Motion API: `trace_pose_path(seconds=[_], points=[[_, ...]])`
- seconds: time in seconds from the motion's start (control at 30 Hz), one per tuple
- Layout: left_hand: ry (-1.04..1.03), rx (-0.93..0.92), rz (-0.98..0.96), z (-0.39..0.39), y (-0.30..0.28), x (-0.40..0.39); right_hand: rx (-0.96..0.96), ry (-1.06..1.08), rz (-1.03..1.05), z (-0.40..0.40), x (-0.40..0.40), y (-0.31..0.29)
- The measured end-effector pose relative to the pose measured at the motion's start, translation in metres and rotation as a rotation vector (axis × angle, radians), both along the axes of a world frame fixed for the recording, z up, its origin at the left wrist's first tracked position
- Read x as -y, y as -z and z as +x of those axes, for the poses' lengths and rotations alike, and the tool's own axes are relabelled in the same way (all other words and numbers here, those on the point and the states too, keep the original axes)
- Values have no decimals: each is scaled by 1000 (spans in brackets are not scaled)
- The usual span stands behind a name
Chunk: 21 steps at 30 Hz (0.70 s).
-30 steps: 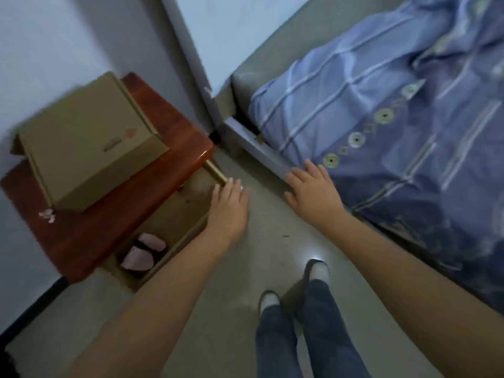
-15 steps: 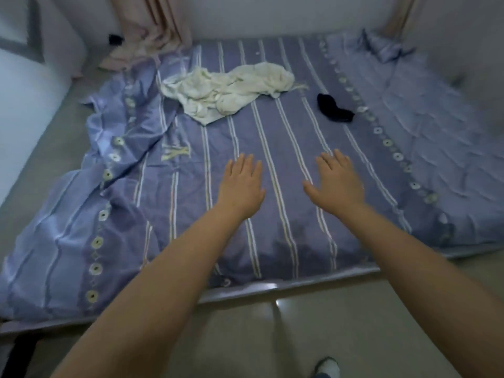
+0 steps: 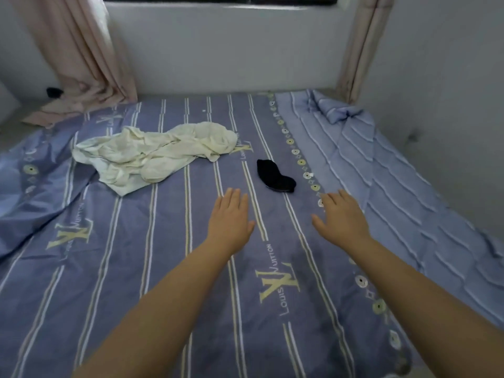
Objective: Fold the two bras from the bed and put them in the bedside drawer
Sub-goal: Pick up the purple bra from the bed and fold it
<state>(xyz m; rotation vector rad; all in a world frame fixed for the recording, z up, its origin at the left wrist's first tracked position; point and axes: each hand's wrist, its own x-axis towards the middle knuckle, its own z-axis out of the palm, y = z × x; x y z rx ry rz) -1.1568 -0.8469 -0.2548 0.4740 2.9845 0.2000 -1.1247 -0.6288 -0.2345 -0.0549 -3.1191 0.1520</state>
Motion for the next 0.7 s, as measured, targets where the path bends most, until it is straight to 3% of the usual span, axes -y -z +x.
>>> trace_pose_path(seconds=[0.23, 0.47, 0.6, 0.7], points=[[-121, 164, 52, -124, 99, -35, 161, -43, 16, -136, -46, 80], [-232, 290, 94, -184, 220, -53, 310, -127, 3, -254, -52, 176], [-280, 330, 115, -198, 270, -58, 377, -48, -184, -293, -45, 226], [-306, 249, 117, -195, 294, -62, 246, 18, -300, -307, -46, 258]])
